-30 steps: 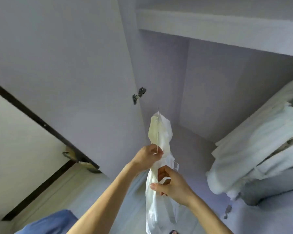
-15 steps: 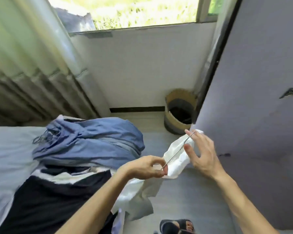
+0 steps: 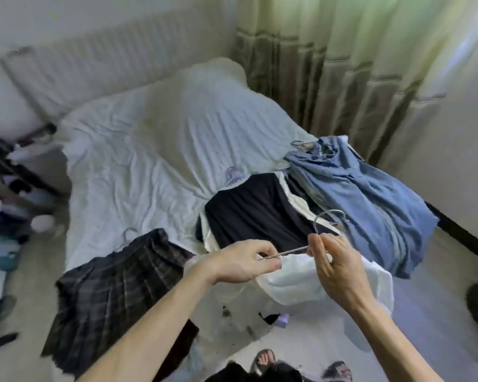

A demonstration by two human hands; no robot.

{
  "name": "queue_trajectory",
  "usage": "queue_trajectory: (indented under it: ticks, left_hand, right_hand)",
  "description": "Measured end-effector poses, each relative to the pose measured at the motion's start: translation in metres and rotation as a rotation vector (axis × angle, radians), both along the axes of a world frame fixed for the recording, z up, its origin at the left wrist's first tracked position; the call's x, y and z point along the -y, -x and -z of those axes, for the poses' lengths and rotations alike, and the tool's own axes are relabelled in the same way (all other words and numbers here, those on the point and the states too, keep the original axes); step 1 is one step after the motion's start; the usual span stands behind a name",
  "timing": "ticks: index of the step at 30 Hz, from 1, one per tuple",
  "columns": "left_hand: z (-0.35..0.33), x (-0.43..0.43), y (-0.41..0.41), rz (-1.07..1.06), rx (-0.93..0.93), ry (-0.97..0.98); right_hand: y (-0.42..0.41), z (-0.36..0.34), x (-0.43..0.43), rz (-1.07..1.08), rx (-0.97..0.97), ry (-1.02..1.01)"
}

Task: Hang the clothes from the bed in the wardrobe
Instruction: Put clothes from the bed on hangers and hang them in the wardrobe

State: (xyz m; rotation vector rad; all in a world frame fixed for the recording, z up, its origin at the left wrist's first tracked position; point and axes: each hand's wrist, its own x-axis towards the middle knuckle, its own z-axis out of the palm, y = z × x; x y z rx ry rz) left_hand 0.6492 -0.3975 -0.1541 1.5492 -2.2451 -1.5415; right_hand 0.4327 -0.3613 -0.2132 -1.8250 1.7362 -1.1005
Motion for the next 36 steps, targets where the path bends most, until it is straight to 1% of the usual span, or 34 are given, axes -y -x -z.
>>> queue_trajectory:
  ticks: [3, 5, 8, 11, 13, 16, 17, 20, 23, 25, 27, 31, 33, 36]
  left_hand:
    - [-0.006, -0.04, -0.064, -0.319, -0.015, 0.109]
    - [-0.011, -0.07, -0.098, -0.465, -0.017, 0.191]
    - [-0.018, -0.117, -0.136, -0.643, -0.016, 0.285]
    - [-0.029, -0.16, -0.163, -0.795, -0.004, 0.367]
    - [-0.036, -0.183, -0.18, -0.868, 0.012, 0.385]
    - [-0.045, -0.206, -0.205, -0.957, 0.026, 0.363]
    - [-0.048, -0.213, -0.214, -0.976, 0.026, 0.357]
    - [-0.051, -0.229, -0.243, -1.028, 0.038, 0.358]
    - [-0.05, -0.238, -0.273, -1.049, 0.019, 0.346]
    - [-0.047, -0.233, -0.295, -1.059, 0.02, 0.341]
    - [-0.038, -0.219, -0.318, -1.073, 0.031, 0.344]
    - [-0.006, -0.164, -0.38, -1.057, 0.084, 0.346]
    - [0.021, -0.127, -0.416, -1.035, 0.089, 0.325]
    - [0.081, -0.064, -0.477, -1.009, 0.083, 0.258]
  right_hand:
    - [-0.063, -0.01, 0.014, -0.195, -0.03, -0.024]
    - [-0.101, -0.019, 0.014, -0.33, -0.038, -0.002]
    - [-0.145, -0.033, 0.008, -0.543, -0.016, 0.055]
    - [-0.171, -0.03, 0.003, -0.755, -0.095, 0.025]
    - [-0.18, -0.023, 0.004, -0.832, -0.149, -0.001]
    - [-0.187, -0.01, 0.007, -0.827, -0.24, 0.027]
    - [-0.19, -0.007, 0.007, -0.821, -0.25, 0.009]
    - [-0.204, 0.005, 0.001, -0.825, -0.266, -0.114]
    - [-0.225, 0.015, -0.006, -0.813, -0.26, -0.167]
    - [-0.24, 0.02, -0.005, -0.817, -0.255, -0.241]
    - [-0.255, 0.026, 0.002, -0.799, -0.231, -0.331]
    - [-0.302, 0.044, 0.036, -0.725, -0.231, -0.389]
    - [-0.332, 0.056, 0.061, -0.671, -0.264, -0.434]
    - [-0.383, 0.088, 0.106, -0.585, -0.334, -0.488]
